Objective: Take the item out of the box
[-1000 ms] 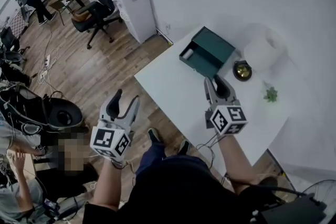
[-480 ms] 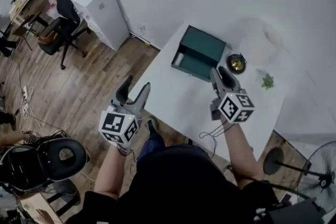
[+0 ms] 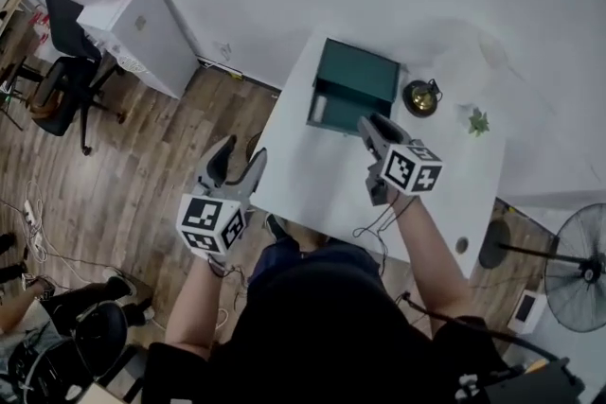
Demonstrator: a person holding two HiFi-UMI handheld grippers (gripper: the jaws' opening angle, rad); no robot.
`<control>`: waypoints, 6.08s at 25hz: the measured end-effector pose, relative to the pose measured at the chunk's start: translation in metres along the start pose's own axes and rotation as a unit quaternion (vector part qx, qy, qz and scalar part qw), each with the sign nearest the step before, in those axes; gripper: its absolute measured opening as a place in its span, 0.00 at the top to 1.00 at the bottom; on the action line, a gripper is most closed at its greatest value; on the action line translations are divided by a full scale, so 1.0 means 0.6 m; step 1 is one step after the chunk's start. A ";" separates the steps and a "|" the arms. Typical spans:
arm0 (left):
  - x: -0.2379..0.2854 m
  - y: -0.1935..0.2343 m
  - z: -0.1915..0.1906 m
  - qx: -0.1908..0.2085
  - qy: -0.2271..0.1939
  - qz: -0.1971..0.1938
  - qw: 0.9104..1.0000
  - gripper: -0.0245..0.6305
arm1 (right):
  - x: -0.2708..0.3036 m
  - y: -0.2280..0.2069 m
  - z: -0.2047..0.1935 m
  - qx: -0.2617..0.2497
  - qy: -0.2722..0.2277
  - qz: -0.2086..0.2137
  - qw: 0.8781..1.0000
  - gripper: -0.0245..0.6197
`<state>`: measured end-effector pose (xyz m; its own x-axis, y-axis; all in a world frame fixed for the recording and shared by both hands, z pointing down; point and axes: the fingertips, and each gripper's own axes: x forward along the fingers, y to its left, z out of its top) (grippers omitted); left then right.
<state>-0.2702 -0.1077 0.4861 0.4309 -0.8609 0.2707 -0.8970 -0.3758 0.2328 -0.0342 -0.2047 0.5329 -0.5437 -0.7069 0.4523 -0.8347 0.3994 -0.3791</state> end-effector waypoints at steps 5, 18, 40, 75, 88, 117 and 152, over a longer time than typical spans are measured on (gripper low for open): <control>0.016 0.029 -0.008 -0.006 0.021 0.005 1.000 0.58 | 0.094 -0.028 -0.042 0.048 0.074 0.007 0.996 0.75; 0.006 0.083 -0.044 -0.023 0.054 0.064 0.996 0.58 | 0.277 -0.089 -0.152 0.084 0.257 0.009 0.963 0.73; -0.016 0.081 -0.088 -0.057 0.081 0.082 0.992 0.59 | 0.334 -0.074 -0.234 -0.024 0.423 0.052 0.904 0.76; 0.059 -0.065 -0.060 -0.016 0.098 0.012 0.995 0.60 | 0.225 -0.333 -0.002 -0.008 0.214 -0.073 0.974 0.76; 0.107 -0.105 -0.027 -0.006 0.079 -0.023 0.997 0.61 | 0.115 -0.274 0.124 -0.029 0.033 -0.052 0.998 0.78; 0.144 -0.186 0.307 0.134 -0.156 -0.043 0.978 0.95 | -0.266 0.036 0.337 -0.286 -0.287 -0.087 0.910 0.95; 0.174 -0.192 0.280 0.118 -0.132 -0.071 0.982 0.95 | -0.300 -0.006 0.287 -0.238 -0.283 -0.118 0.922 0.95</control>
<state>-0.1384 -0.2122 0.3305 0.5406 -0.8412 -0.0070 -0.8410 -0.5407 0.0186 0.0816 -0.1796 0.3141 -0.3225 -0.9442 -0.0667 -0.9408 0.3119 0.1330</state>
